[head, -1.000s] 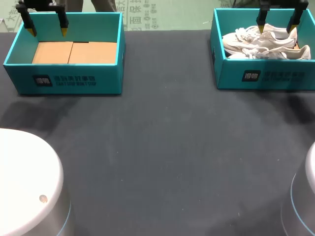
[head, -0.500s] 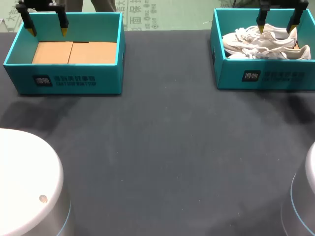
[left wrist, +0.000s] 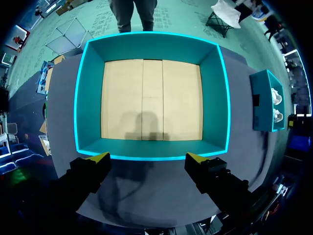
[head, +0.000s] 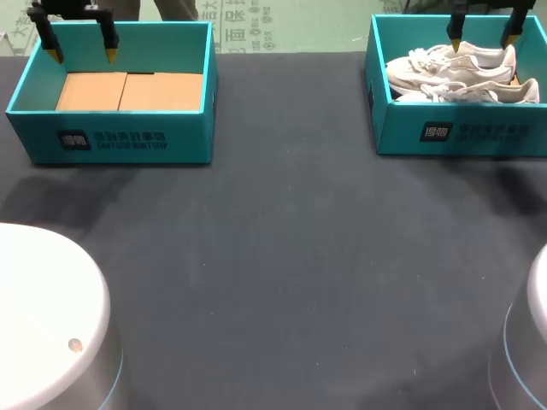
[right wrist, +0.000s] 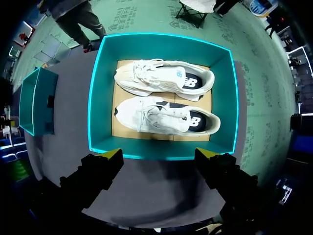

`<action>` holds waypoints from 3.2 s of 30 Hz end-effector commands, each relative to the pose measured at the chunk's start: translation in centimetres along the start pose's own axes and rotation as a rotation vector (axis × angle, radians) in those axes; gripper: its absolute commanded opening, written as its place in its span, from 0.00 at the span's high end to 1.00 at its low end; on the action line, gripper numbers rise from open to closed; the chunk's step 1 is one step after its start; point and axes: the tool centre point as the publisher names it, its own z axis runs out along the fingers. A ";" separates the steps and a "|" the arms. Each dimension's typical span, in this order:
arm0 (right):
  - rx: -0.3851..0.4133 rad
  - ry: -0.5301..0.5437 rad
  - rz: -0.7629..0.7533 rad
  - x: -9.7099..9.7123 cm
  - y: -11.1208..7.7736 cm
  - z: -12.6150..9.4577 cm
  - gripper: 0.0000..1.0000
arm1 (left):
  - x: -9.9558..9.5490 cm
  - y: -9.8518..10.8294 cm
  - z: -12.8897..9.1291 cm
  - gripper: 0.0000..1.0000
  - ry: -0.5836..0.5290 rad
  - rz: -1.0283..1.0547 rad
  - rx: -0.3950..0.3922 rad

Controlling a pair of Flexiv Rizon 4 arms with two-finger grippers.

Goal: Take the shoe out of the shoebox, open the shoe tongue, remove and reinsert the insole, then place the shoe into the shoebox

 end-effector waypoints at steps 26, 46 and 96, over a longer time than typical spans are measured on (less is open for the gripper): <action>-0.003 -0.072 -0.044 -10.9 -3.4 4.5 0.00 | 0.0 0.0 0.0 0.00 -0.001 0.000 0.000; 0.020 -0.089 -0.031 -12.0 -0.1 8.2 0.22 | 0.0 0.0 0.0 0.00 -0.001 0.000 0.000; 0.044 -0.076 0.111 -14.3 1.6 15.2 0.40 | 0.0 0.0 0.0 0.00 -0.001 0.000 0.000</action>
